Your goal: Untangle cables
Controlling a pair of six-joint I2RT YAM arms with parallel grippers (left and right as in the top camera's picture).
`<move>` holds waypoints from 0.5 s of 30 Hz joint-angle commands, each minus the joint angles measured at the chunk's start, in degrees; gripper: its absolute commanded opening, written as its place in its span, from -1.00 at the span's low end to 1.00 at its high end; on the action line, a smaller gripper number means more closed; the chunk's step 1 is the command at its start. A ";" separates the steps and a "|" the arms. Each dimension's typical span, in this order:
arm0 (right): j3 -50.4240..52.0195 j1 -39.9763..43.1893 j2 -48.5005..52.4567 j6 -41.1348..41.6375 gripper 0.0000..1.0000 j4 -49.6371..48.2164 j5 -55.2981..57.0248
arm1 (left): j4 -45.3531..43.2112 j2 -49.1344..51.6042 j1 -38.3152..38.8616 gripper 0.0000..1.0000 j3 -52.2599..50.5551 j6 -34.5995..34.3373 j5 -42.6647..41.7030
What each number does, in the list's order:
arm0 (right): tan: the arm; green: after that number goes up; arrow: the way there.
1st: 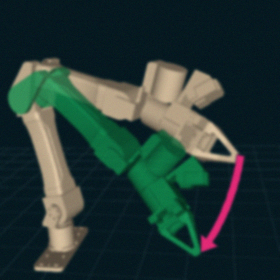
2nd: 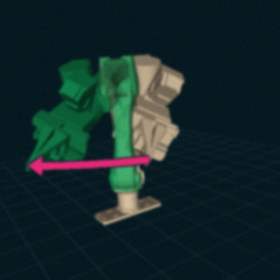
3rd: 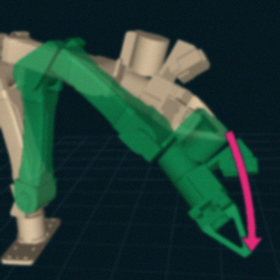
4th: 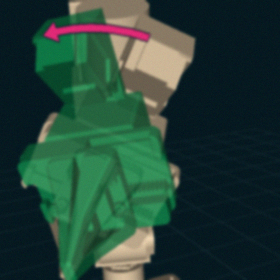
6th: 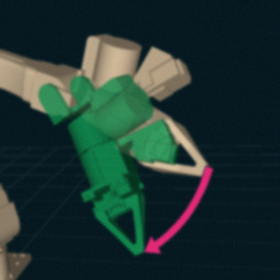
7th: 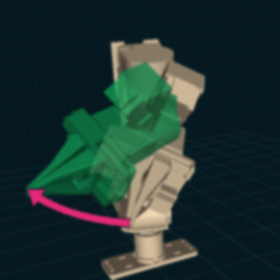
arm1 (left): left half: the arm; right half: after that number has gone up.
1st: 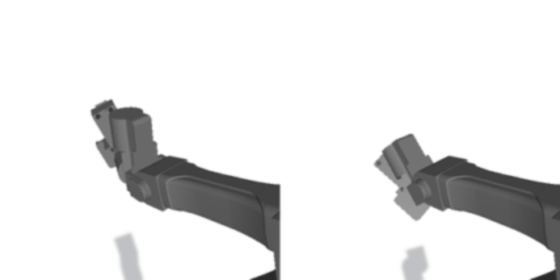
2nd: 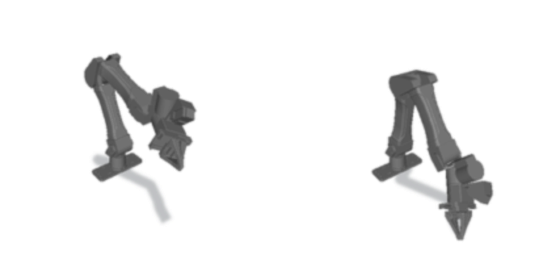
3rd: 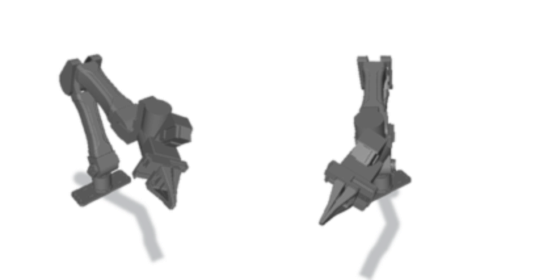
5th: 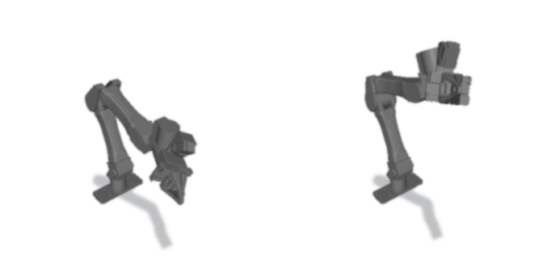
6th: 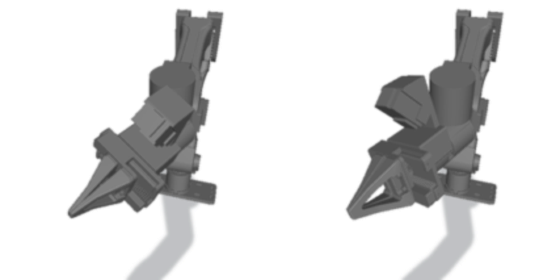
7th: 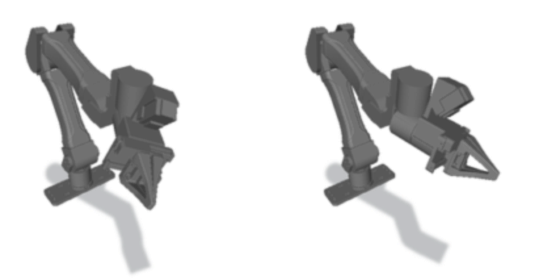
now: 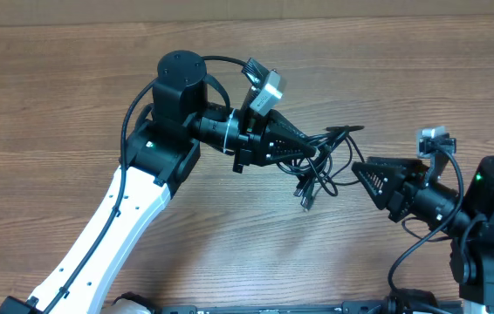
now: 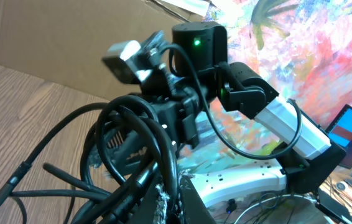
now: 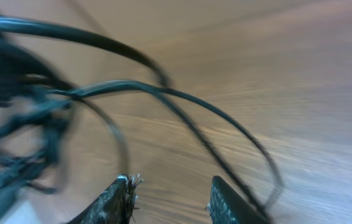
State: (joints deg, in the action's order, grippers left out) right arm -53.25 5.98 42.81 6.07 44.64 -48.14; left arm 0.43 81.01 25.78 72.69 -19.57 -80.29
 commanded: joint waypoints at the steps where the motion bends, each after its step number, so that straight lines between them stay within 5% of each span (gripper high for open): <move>1: -0.83 0.15 -0.20 0.09 -0.24 -3.43 -11.72 | -0.24 -0.66 0.61 -0.91 0.55 -0.39 -0.13; 15: -0.83 0.15 -0.20 -2.19 -0.22 -7.80 -10.60 | -0.55 -0.66 4.63 -0.91 0.55 -0.42 -1.73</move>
State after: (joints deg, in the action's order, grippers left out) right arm -53.25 5.96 42.81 5.76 37.17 -59.72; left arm 0.40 81.01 30.02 72.69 -19.57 -80.36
